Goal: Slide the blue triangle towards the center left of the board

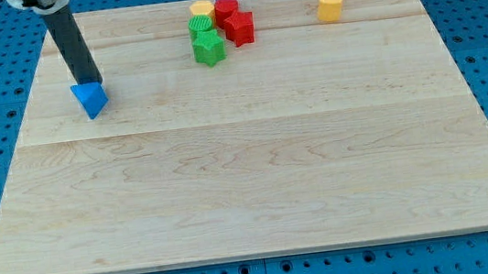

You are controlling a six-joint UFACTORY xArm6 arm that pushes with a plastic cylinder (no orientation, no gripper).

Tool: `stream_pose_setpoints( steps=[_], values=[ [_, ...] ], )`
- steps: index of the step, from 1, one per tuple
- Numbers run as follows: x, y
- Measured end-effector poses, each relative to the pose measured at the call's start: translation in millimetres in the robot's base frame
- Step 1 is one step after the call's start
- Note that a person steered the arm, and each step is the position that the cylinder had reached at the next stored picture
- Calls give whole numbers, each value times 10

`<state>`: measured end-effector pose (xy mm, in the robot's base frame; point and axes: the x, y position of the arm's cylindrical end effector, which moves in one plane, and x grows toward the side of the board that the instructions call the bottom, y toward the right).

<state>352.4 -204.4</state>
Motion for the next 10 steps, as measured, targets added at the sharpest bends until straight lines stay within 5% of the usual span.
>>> stream_pose_setpoints(
  steps=[4, 9, 10],
  values=[
    [35, 404],
    [332, -77],
    [395, 399]
  ],
)
